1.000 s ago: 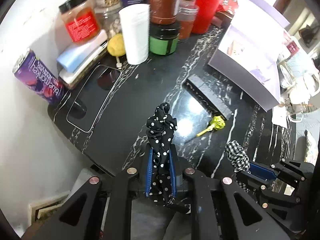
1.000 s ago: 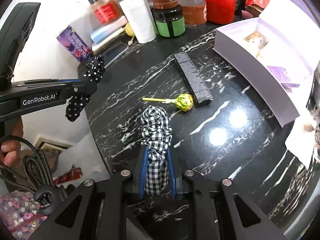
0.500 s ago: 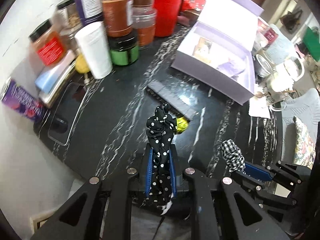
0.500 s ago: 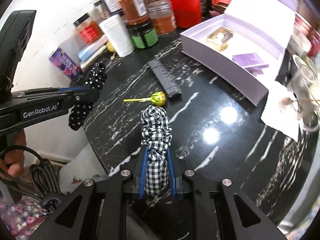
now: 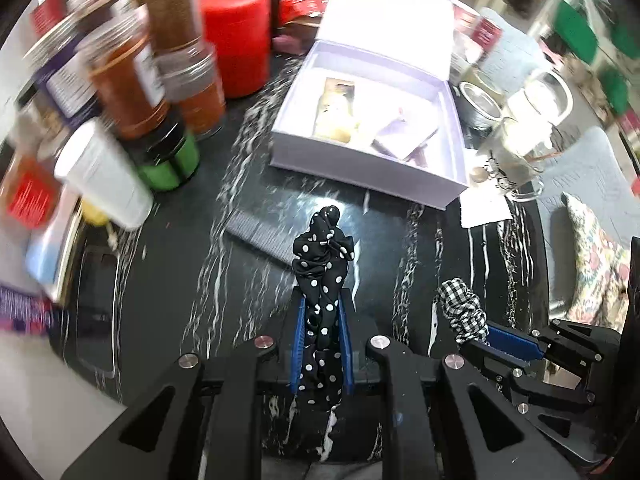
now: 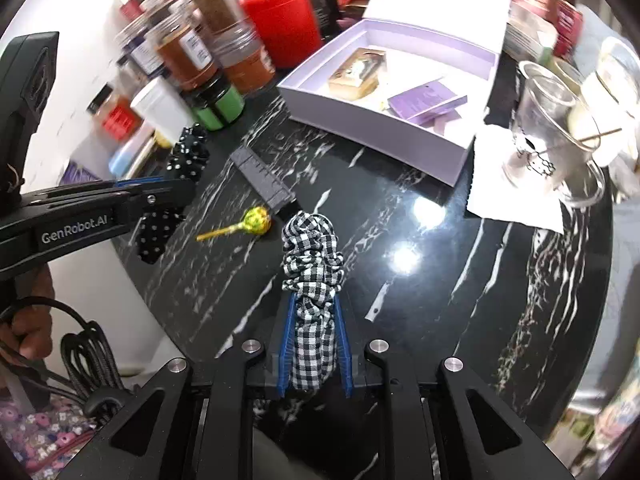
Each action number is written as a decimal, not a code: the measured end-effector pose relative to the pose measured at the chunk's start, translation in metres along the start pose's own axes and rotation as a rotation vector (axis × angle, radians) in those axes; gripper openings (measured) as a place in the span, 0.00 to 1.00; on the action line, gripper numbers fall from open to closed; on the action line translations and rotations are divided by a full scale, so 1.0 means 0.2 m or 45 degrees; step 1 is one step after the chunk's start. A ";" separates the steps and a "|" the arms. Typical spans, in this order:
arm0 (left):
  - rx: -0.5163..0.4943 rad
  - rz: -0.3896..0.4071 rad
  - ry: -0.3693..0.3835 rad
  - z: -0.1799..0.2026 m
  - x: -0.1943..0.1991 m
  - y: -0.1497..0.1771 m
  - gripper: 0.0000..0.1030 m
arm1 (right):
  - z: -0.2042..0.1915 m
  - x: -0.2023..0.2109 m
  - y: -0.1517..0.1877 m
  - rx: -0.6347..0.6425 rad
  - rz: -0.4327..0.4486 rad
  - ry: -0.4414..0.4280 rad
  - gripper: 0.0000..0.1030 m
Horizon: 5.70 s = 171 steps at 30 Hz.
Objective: Organize rigid objects
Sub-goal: 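Carry the gingham scrunchie with right gripper while left carries polka-dot scrunchie to gift box, then lower both scrunchies into the gift box and open both grippers, then withdraw both open grippers from the gift box over the table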
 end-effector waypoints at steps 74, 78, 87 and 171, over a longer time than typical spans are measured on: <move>-0.314 -0.023 0.014 0.21 -0.76 -1.15 0.15 | 0.61 -0.40 -1.05 -0.293 0.100 0.266 0.19; -0.308 -0.016 0.004 0.21 -0.76 -1.15 0.15 | 0.61 -0.40 -1.06 -0.285 0.097 0.287 0.21; -0.290 -0.048 -0.004 0.22 -0.75 -1.14 0.15 | 0.62 -0.34 -1.05 -0.269 0.107 0.355 0.43; 0.270 0.216 -0.233 -0.32 0.40 -0.08 1.00 | -0.23 0.32 -0.54 0.005 0.289 0.155 0.61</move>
Point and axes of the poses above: each gripper's, at about its wrist camera, not at the fingertips, and x roughly against the way its jaws point, z to its right, y to its underside, the point moved 1 cm from there along -x, roughly the way its jaws point
